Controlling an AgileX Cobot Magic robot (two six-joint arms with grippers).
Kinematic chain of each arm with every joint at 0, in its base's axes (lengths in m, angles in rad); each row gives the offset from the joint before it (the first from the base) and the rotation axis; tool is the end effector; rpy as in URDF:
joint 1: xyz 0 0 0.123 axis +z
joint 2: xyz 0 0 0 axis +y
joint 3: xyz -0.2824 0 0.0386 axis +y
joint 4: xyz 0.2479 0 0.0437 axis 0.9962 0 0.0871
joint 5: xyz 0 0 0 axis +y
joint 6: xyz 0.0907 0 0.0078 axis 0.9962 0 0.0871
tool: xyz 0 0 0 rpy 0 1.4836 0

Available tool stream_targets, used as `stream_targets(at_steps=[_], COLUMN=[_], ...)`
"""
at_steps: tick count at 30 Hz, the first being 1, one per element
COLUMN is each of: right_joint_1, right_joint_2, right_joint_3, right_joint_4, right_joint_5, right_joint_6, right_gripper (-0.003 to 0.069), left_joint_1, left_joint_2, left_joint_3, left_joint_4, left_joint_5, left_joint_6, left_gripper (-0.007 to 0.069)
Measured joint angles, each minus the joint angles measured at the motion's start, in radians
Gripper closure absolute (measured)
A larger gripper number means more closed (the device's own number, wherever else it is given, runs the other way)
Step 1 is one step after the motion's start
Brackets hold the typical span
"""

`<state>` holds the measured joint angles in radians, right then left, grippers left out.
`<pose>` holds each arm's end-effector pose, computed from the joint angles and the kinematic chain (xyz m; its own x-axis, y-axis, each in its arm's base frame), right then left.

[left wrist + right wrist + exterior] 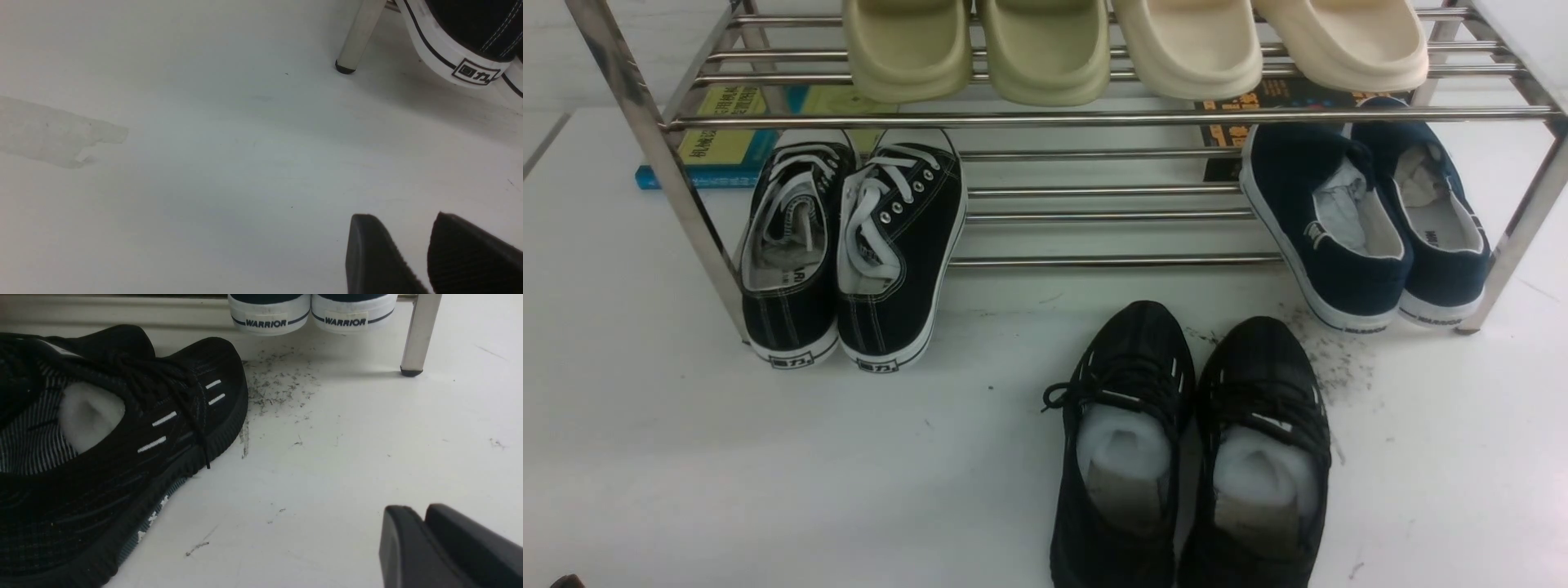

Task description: Take the shoes off the shelf with your hand on the white table.

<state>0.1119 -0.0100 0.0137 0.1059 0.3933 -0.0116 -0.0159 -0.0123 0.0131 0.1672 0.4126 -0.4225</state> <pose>0.0512 0.0095 0.1739 -0.3129 0.0515 -0.9484 -0.1234 0.9879 0.0943 0.0513 0.0053 0.1728 -0.2916 -0.2607 -0.9203 -0.1296 0.9640 -0.2320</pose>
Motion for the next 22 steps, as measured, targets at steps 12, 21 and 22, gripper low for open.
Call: stream_targets(at_steps=[12, 21, 22], right_joint_1=[0.000, 0.000, 0.000], right_joint_2=[0.000, 0.000, 0.000], right_joint_3=[0.000, 0.000, 0.000], right_joint_4=[0.000, 0.000, 0.000], right_joint_5=[0.000, 0.000, 0.000], right_joint_6=[0.000, 0.000, 0.000], right_gripper=[0.0547, 0.0537, 0.0537], left_joint_1=[0.000, 0.000, 0.000], left_joint_2=[0.000, 0.000, 0.000], left_joint_3=[0.000, 0.000, 0.000], left_joint_4=[0.000, 0.000, 0.000], left_joint_5=[0.000, 0.000, 0.000], left_joint_6=[0.000, 0.000, 0.000], left_gripper=[0.0385, 0.0385, 0.0385])
